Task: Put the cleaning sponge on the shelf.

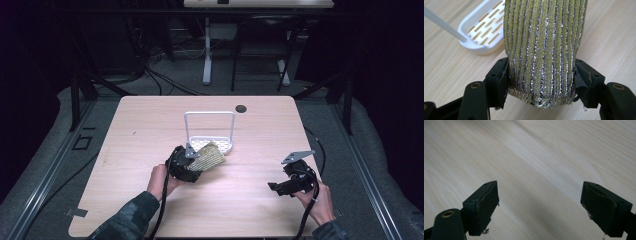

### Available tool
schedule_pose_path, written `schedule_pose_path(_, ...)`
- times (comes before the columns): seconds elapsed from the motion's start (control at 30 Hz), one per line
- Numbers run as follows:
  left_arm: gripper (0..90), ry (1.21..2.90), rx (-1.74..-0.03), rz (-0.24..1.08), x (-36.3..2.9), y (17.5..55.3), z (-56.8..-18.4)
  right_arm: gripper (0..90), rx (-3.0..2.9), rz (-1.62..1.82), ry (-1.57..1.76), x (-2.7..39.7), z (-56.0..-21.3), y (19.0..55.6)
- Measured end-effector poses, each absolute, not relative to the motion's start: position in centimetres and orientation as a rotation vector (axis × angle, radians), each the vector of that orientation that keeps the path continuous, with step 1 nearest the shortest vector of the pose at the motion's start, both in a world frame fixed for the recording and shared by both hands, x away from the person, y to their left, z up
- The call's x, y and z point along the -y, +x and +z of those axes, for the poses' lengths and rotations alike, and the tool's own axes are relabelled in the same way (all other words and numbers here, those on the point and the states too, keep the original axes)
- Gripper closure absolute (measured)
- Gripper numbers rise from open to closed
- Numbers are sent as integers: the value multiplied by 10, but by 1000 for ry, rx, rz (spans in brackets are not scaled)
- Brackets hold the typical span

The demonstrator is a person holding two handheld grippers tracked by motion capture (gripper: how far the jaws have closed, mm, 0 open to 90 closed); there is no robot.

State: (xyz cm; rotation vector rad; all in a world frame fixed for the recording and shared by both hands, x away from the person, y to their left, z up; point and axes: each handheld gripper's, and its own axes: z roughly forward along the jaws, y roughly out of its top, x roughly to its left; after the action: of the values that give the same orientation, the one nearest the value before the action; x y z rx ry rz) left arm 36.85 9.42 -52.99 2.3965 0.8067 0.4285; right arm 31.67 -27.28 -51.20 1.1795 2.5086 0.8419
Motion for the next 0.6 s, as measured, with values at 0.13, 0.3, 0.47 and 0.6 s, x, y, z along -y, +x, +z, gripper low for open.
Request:
schedule_pose_path(0.13, 364, 2355, -858, 441, -96, 373, -528, 144, -2509, 841, 1176, 272, -512, 317)
schedule_pose_path(0.3, 364, 2349, -874, 461, -93, 376, -526, 143, -2510, 842, 1179, 271, -512, 317)
schedule_pose_path(0.47, 365, 2337, -906, 473, -92, 380, -526, 143, -2508, 842, 1181, 271, -512, 316)
schedule_pose_path(0.6, 367, 2312, -935, 480, -92, 382, -526, 143, -2511, 841, 1177, 271, -513, 317)
